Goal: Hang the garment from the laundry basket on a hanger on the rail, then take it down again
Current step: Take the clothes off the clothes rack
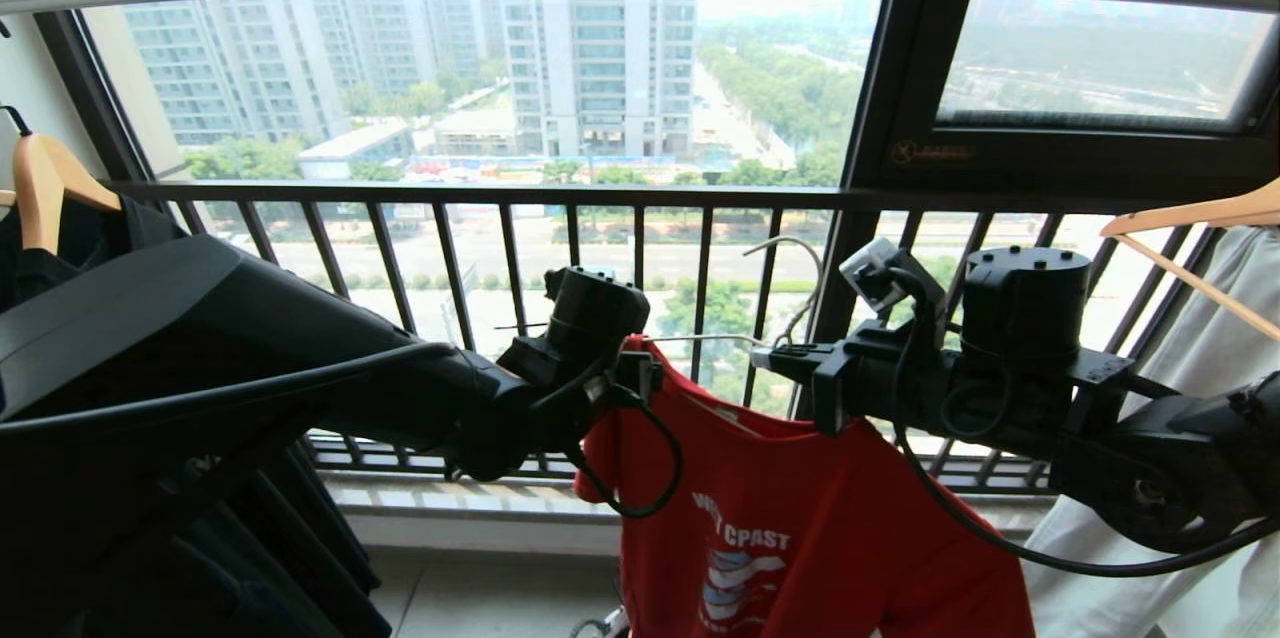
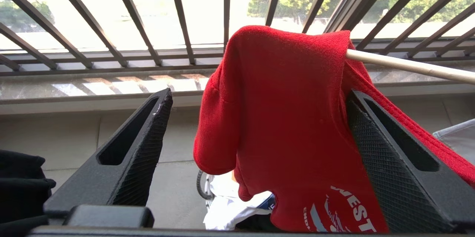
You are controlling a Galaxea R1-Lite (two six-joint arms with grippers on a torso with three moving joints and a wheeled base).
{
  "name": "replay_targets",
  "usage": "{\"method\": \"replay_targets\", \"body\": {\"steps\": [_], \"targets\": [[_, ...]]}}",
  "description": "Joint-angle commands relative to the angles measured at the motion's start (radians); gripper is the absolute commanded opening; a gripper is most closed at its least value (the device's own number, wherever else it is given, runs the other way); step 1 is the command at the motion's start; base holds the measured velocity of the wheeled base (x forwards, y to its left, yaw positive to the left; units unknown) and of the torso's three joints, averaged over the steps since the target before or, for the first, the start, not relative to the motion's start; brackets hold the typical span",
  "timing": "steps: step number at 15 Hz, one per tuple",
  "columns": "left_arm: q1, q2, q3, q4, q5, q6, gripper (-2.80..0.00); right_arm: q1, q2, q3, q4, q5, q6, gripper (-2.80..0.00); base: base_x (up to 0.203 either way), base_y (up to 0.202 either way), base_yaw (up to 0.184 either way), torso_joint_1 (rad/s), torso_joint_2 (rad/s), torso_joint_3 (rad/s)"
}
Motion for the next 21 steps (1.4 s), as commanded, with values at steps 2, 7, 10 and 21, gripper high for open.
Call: {"method": "replay_targets", "body": {"steps": [2,7,10,21], "targets": [[0.018,0.005,-0.012,-0.010,0.013,0.007,0.00,0.000,-0.005,0.000,-0.004,0.002,-0.001,-2.80,0.000,0.000,0.000,0.000,0.00,0.000],[0.020,-0.014,-0.017,-0.042,0.028,-0.004,0.00,0.000,-0.005,0.000,-0.006,0.003,-0.001,-2.80,0.000,0.000,0.000,0.000,0.00,0.000],[0.020,-0.011,-0.022,-0.042,0.026,-0.004,0.00,0.001,-0.014,0.000,-0.004,0.003,-0.001,-2.80,0.000,0.000,0.000,0.000,0.00,0.000],[0.015,0.014,-0.024,-0.042,0.009,-0.013,0.00,0.020,-0.028,0.006,-0.004,0.003,-0.002,-2.80,0.000,0.000,0.000,0.000,0.00,0.000]]}}
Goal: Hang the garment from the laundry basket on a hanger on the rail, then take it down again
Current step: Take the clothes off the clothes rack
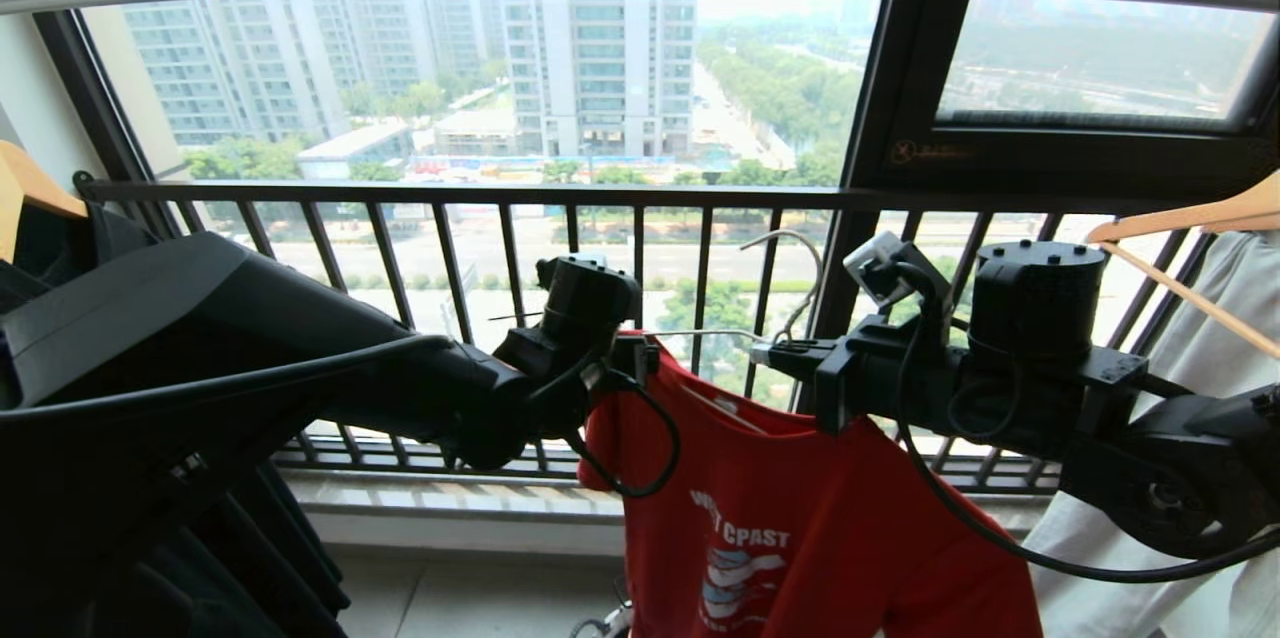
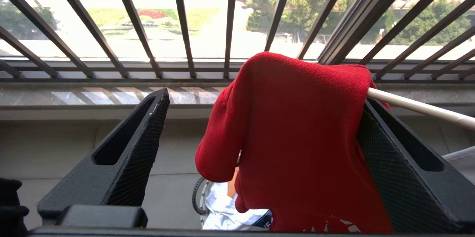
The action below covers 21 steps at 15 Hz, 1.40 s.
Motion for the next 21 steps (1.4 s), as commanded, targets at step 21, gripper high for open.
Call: {"method": "replay_targets", "body": {"steps": [21], "targets": [[0.011,0.001,-0.019,-0.001,-0.012,-0.012,0.00,-0.017,-0.007,-0.025,-0.005,-0.018,0.004,-2.80,0.000,0.000,0.000,0.000,0.00,0.000]]}}
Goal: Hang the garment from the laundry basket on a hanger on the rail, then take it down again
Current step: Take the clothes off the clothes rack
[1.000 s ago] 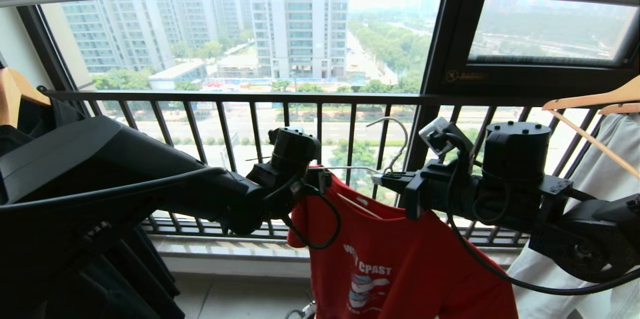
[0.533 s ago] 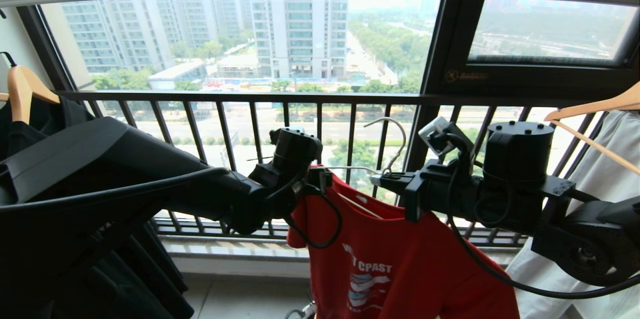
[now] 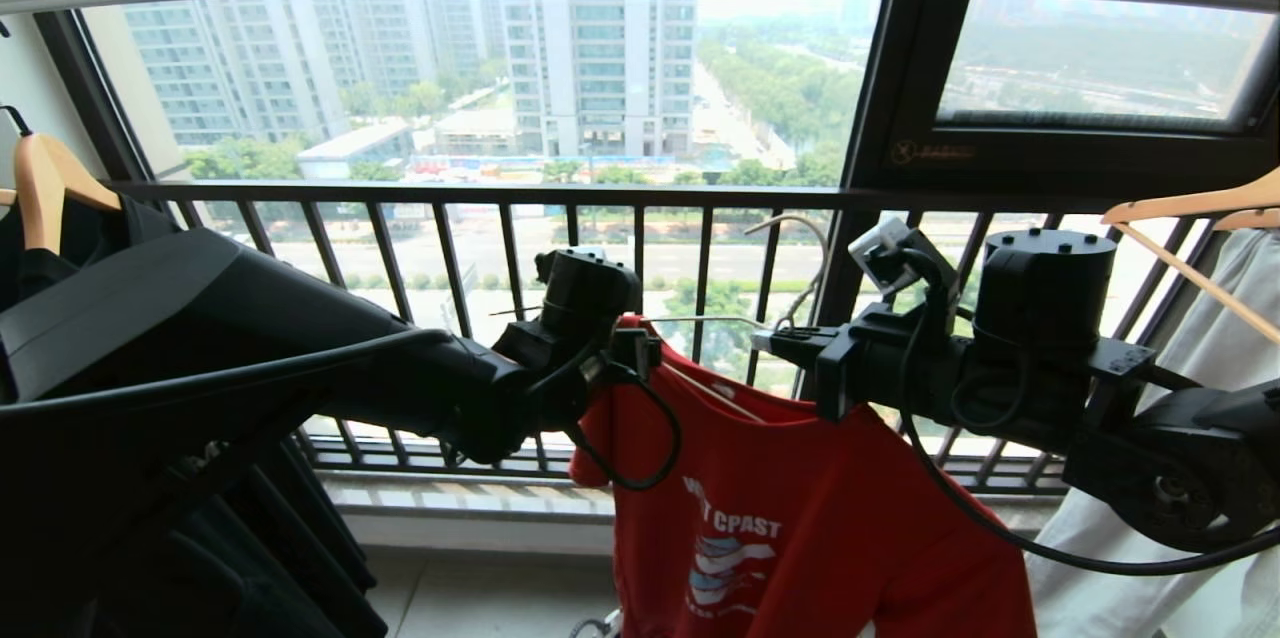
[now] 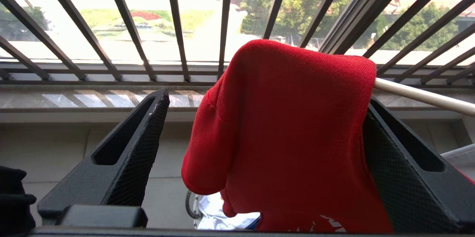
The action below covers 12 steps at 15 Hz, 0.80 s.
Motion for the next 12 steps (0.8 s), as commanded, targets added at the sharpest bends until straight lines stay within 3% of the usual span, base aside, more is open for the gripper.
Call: {"method": "replay_targets", "body": {"steps": [1,12], "targets": [[0.005,0.000,0.000,-0.002,0.002,-0.001,0.00,-0.015,0.002,-0.007,-0.004,0.000,0.000,-2.80,0.000,0.000,0.000,0.000,0.00,0.000],[0.011,-0.010,-0.001,-0.004,0.006,0.004,0.00,-0.017,0.010,-0.016,-0.004,-0.004,-0.002,-2.80,0.000,0.000,0.000,0.000,0.00,0.000]]}}
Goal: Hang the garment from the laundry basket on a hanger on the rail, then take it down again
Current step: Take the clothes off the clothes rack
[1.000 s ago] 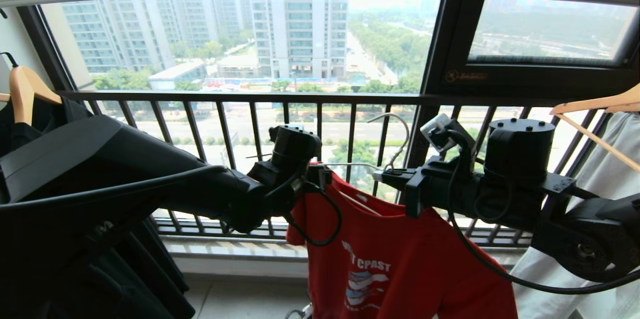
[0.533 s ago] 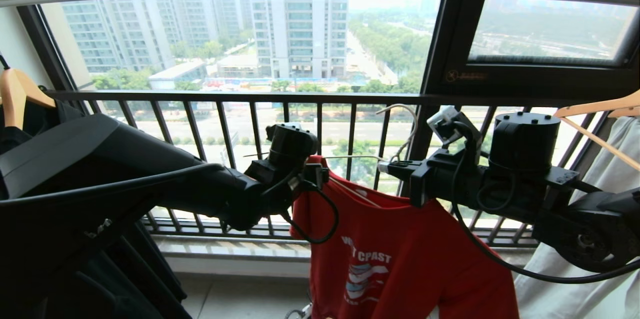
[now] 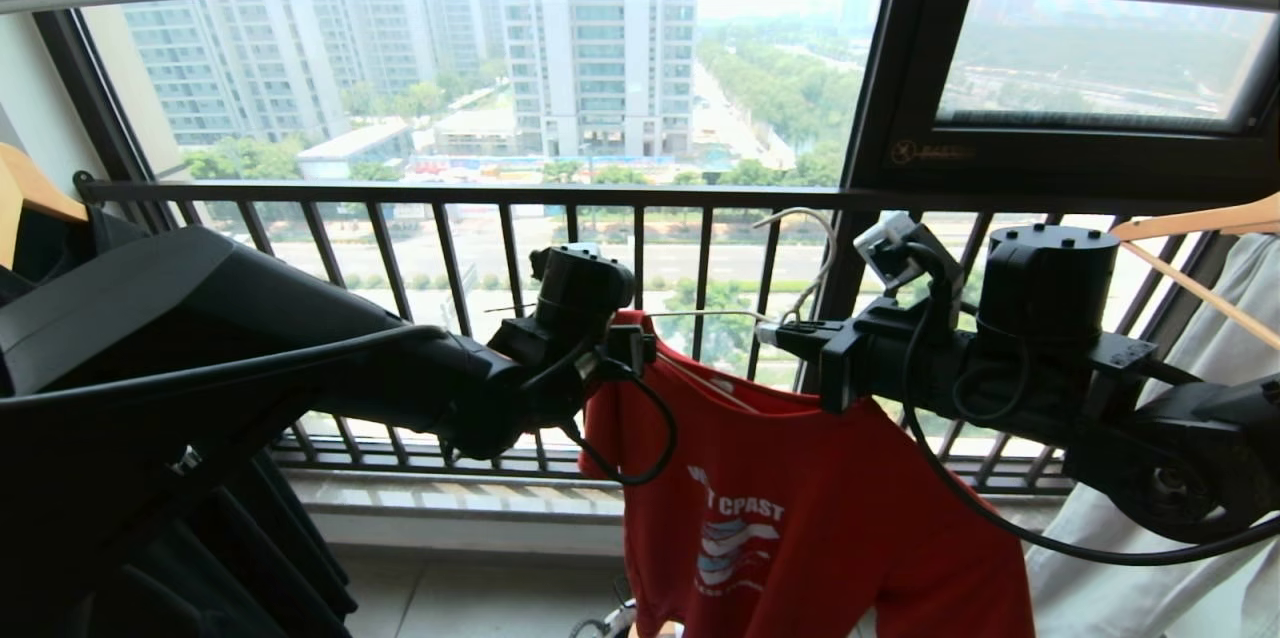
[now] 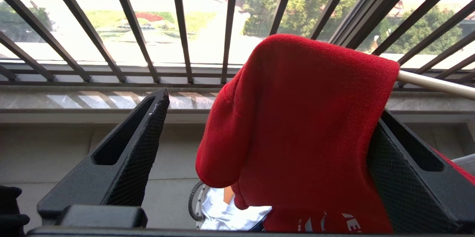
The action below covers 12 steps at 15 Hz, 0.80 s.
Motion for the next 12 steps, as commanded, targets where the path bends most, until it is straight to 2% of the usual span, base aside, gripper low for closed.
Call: {"method": "replay_targets", "body": {"steps": [1,7,12], "targets": [[0.000,-0.015,0.002,-0.002,0.002,-0.002,0.00,0.000,0.016,-0.007,-0.005,-0.018,-0.001,-2.80,0.000,0.000,0.000,0.000,0.00,0.000],[0.014,-0.042,0.006,0.011,0.002,0.009,0.00,0.000,0.040,-0.028,-0.005,-0.075,-0.003,-2.80,0.000,0.000,0.000,0.000,0.00,0.000],[0.021,-0.021,0.002,0.011,0.002,0.015,0.00,0.000,0.037,-0.029,-0.005,-0.075,-0.002,-2.80,0.000,0.000,0.000,0.000,0.00,0.000]]}}
